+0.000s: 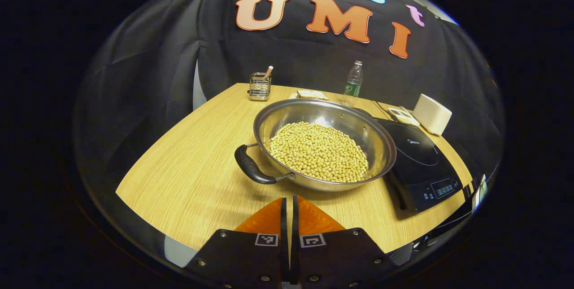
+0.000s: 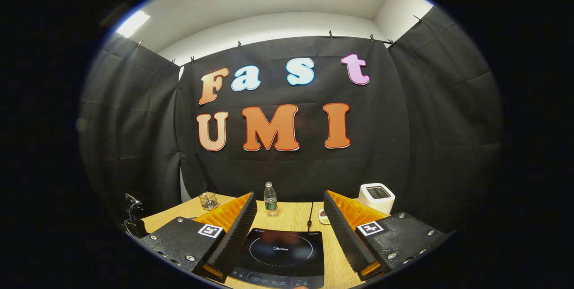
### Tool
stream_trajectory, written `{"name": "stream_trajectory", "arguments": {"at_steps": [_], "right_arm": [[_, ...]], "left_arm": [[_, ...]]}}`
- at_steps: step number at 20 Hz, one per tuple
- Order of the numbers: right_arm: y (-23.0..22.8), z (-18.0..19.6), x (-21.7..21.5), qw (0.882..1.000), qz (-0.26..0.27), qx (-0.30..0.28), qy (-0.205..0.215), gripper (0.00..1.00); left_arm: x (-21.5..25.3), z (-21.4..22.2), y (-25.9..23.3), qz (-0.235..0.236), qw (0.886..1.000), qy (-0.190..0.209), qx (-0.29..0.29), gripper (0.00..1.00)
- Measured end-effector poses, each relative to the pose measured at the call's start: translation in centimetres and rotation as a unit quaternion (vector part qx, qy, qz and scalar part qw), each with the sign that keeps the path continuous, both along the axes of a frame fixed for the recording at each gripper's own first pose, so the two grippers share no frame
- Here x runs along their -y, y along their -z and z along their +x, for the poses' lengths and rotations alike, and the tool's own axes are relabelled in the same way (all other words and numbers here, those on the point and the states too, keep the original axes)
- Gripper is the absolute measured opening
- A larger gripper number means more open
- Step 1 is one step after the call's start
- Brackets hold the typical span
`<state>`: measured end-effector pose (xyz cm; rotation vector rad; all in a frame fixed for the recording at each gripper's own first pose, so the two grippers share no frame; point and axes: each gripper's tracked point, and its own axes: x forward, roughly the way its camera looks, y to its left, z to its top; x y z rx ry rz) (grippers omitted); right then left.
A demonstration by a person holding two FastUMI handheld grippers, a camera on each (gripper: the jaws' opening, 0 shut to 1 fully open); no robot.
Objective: First push the handle of the pot to place it horizontally, then grasp the pot with both hands and set it on the induction cooktop.
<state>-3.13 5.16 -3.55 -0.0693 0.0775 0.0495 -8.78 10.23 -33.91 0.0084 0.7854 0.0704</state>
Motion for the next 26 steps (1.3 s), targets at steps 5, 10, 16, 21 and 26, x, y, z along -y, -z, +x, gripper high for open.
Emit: {"name": "stream_trajectory", "arguments": {"at_steps": [5,10,16,21,26], "right_arm": [[0.4,0.9,0.2,1.000,0.002,-0.006,0.003,0.93],[1.3,2.0,0.2,1.000,0.002,-0.015,0.008,0.94],[1.8,3.0,0.4,1.000,0.014,-0.018,0.014,0.98],[1.9,3.4,0.2,1.000,0.019,-0.016,0.017,0.93],[2.4,3.8,0.2,0.999,0.021,-0.020,0.020,0.94]], "left_arm": [[-1.0,0.8,0.9,0.000,1.000,-0.014,-0.006,0.02],[-2.4,1.9,1.0,0.004,1.000,-0.024,-0.003,0.02],[-3.5,2.7,0.8,0.001,1.000,-0.029,0.001,0.03],[-4.5,3.5,0.8,0.011,1.000,-0.030,0.001,0.07],[-5.3,4.2,0.8,0.018,0.999,-0.027,-0.001,0.03]]}}
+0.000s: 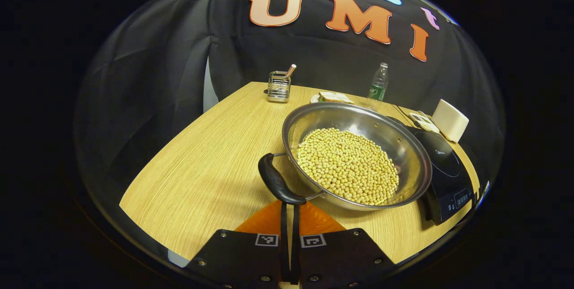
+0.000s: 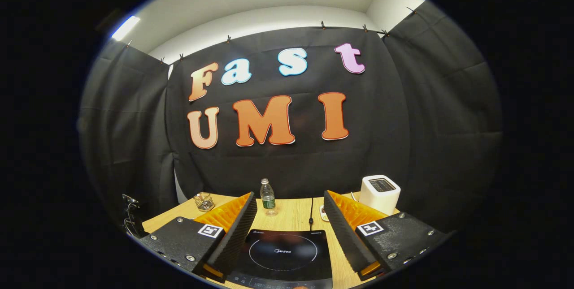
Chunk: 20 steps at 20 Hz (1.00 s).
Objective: First push the handle of the pot to place it horizontally, then grasp the pot with both hands and set it on the induction cooktop.
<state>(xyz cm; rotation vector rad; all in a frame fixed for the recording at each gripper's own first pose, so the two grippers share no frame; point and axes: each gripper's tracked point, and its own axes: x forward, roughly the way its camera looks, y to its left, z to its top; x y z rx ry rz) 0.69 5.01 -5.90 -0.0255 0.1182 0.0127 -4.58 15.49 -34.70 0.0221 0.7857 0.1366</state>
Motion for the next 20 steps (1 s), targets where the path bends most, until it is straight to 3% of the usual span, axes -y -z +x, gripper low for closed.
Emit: {"name": "stream_trajectory", "arguments": {"at_steps": [1,2,4,6,10,11,15,16,20], "right_arm": [[0.2,0.0,-0.1,1.000,0.001,-0.001,0.000,0.98],[0.3,0.2,-0.1,1.000,0.002,-0.002,0.001,0.93],[0.4,0.3,-0.3,1.000,0.003,-0.004,0.000,0.93],[0.7,0.4,-0.4,1.000,0.003,-0.006,0.000,0.93],[1.0,0.7,-0.6,1.000,0.006,-0.010,0.000,0.93],[1.1,0.7,-0.7,1.000,0.006,-0.011,0.000,0.93],[1.3,0.9,-0.8,1.000,0.005,-0.014,0.000,0.93],[1.3,1.0,-0.8,1.000,0.005,-0.014,0.001,0.94],[1.4,1.1,-1.1,1.000,0.009,-0.016,0.002,0.93]], "left_arm": [[-0.2,0.0,0.2,0.001,1.000,0.000,0.000,0.03],[-0.3,0.2,0.2,0.001,1.000,0.000,0.000,0.07],[-0.7,0.5,0.1,-0.001,1.000,-0.001,0.000,0.03],[-1.0,0.7,0.1,-0.002,1.000,-0.003,0.001,0.07],[-1.7,1.1,0.2,0.003,1.000,-0.002,-0.001,0.03],[-1.9,1.2,0.3,0.003,1.000,-0.003,-0.001,0.07],[-2.5,1.9,0.4,-0.001,1.000,-0.007,0.001,0.07],[-2.7,2.0,0.3,0.000,1.000,-0.008,0.001,0.03],[-3.5,2.7,0.4,0.007,1.000,-0.007,-0.004,0.03]]}}
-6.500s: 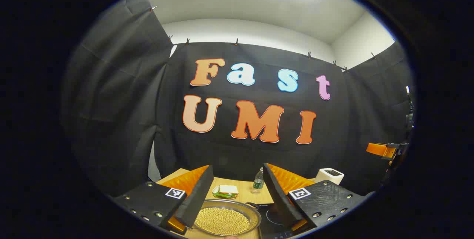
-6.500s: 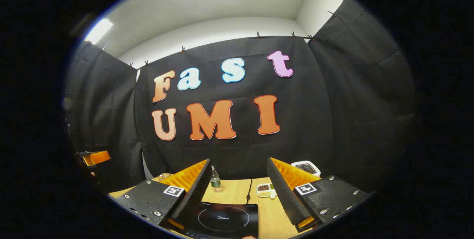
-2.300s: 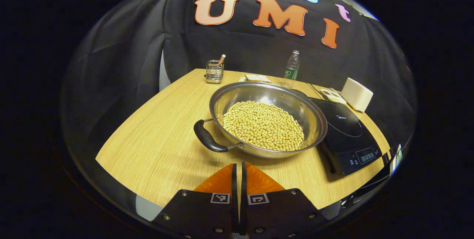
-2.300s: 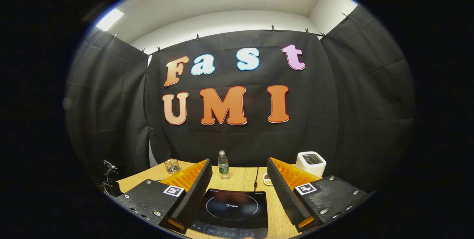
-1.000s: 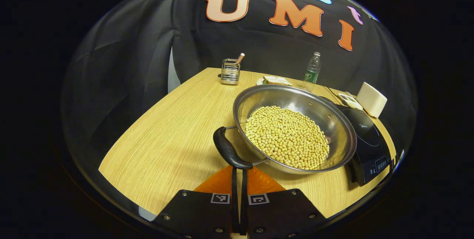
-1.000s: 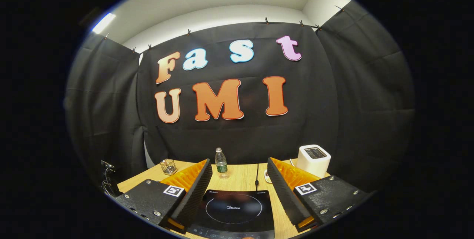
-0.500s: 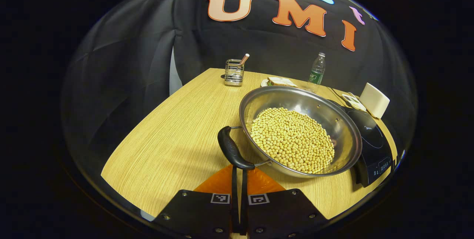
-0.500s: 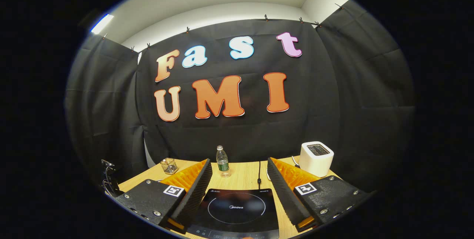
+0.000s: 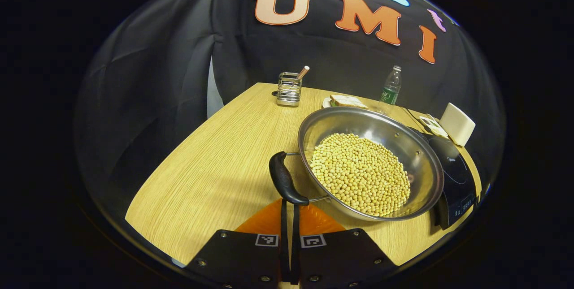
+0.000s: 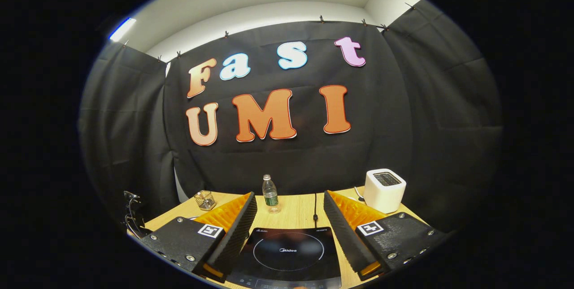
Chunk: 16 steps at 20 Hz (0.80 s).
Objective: First push the handle of the pot to place it horizontally, then grasp the pot with both hands and set it on the induction cooktop.
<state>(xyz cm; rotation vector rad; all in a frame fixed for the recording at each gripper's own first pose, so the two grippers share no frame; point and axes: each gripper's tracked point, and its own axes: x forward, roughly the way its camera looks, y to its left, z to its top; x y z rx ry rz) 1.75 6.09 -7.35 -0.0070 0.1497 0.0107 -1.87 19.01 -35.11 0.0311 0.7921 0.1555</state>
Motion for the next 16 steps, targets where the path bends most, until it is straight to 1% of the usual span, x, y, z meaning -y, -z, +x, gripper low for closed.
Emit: {"name": "stream_trajectory", "arguments": {"at_steps": [16], "right_arm": [[1.2,0.7,-1.0,1.000,0.013,-0.011,0.000,0.93]], "left_arm": [[-2.1,3.1,1.1,0.009,1.000,0.011,-0.010,0.03]]}}
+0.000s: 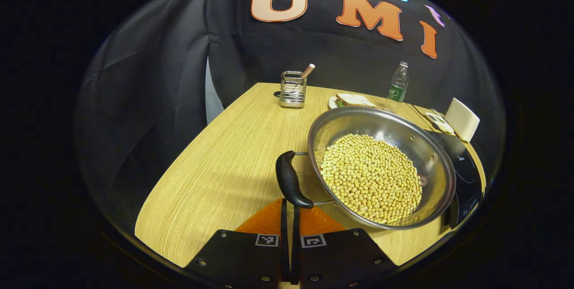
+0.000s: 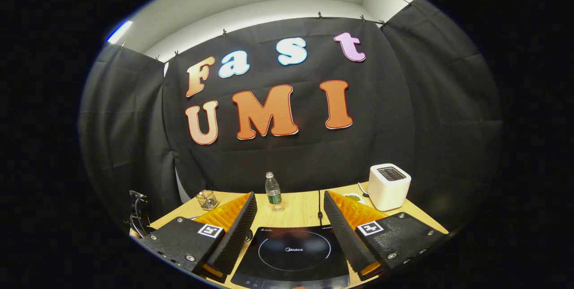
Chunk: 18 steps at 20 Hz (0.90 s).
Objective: First push the handle of the pot to place it horizontally, then grasp the pot with both hands and set it on the induction cooktop.
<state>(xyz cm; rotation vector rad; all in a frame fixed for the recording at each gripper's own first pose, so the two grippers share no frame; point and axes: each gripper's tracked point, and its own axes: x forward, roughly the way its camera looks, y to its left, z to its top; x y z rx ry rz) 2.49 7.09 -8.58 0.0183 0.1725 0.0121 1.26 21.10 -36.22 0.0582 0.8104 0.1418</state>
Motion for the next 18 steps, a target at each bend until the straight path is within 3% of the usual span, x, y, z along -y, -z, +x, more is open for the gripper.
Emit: {"name": "stream_trajectory", "arguments": {"at_steps": [18], "right_arm": [[2.3,0.7,-1.8,1.000,0.006,-0.027,-0.003,0.94]], "left_arm": [[-1.7,2.9,0.1,0.003,1.000,0.000,-0.003,0.03]]}}
